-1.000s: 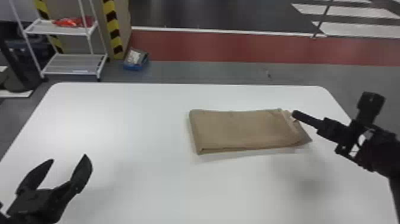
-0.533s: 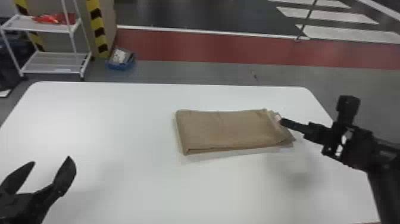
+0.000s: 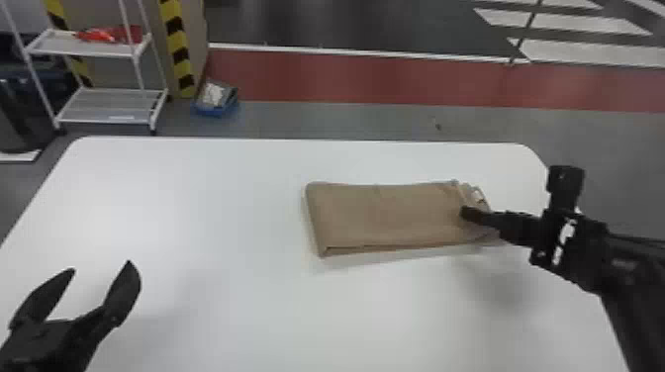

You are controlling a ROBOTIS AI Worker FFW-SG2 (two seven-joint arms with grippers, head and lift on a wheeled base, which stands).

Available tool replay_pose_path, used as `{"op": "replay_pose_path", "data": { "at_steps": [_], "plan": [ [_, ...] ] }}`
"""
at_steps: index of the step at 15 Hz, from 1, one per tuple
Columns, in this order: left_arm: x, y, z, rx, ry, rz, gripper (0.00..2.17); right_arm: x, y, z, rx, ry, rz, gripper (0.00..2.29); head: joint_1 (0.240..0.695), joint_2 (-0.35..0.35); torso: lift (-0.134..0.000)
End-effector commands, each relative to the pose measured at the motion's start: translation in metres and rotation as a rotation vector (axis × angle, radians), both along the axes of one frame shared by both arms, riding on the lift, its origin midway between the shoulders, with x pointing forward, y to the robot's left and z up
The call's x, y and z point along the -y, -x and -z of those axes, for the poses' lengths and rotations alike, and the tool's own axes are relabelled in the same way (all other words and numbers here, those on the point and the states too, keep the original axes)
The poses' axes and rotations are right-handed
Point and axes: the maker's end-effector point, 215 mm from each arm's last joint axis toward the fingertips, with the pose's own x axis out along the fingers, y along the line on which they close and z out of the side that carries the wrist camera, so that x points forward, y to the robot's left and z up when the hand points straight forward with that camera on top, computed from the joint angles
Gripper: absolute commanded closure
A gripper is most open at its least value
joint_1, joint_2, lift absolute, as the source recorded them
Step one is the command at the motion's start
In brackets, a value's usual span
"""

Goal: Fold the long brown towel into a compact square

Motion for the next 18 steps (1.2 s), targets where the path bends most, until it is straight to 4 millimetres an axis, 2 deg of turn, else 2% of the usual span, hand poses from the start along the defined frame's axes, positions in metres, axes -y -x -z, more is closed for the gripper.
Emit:
{"op": "replay_pose_path", "data": {
  "at_steps": [1,3,6,7,9,11,13,15,16,17,18],
  "plan": [
    [0.001,0.0,0.001,-0.001,0.003,0.0,0.05,-0.003,0.002,0.008,-0.01,-0.003,-0.006,0.32,0.695,-0.111,-0.123],
    [0.001,0.0,0.001,-0.001,0.003,0.0,0.05,-0.006,0.001,0.005,-0.002,-0.02,-0.016,0.59,0.695,-0.106,-0.123],
    [0.001,0.0,0.001,-0.001,0.003,0.0,0.05,-0.008,-0.001,-0.002,0.025,-0.047,-0.012,1.18,0.695,-0.102,-0.123],
    [0.001,0.001,0.001,-0.002,0.003,0.0,0.05,-0.009,-0.002,-0.003,0.027,-0.05,-0.012,1.29,0.695,-0.101,-0.123],
    [0.001,0.001,0.002,-0.004,0.003,0.0,0.05,-0.004,-0.003,-0.006,0.035,-0.051,0.0,1.3,0.695,-0.1,-0.123],
    [0.0,0.002,0.002,-0.004,0.001,-0.003,0.05,0.01,-0.001,-0.015,0.064,-0.098,0.05,1.66,0.695,-0.103,-0.123],
    [-0.002,0.003,0.002,-0.006,0.0,-0.005,0.05,0.016,-0.002,-0.056,0.151,-0.147,0.069,1.66,0.695,-0.116,-0.123],
    [-0.002,0.003,-0.001,0.004,-0.003,-0.006,0.05,-0.003,0.0,-0.095,0.238,-0.189,0.039,1.66,0.695,-0.123,-0.123],
    [-0.003,0.004,-0.006,0.02,-0.008,-0.01,0.05,-0.024,0.0,-0.113,0.274,-0.201,0.007,1.66,0.695,-0.118,-0.123],
    [-0.004,0.005,-0.01,0.032,-0.012,-0.014,0.05,-0.048,0.002,-0.121,0.283,-0.209,-0.03,1.66,0.695,-0.108,-0.123],
    [-0.006,0.005,-0.013,0.041,-0.016,-0.02,0.05,-0.082,0.005,-0.126,0.286,-0.216,-0.083,1.66,0.695,-0.095,-0.123]
  ]
}}
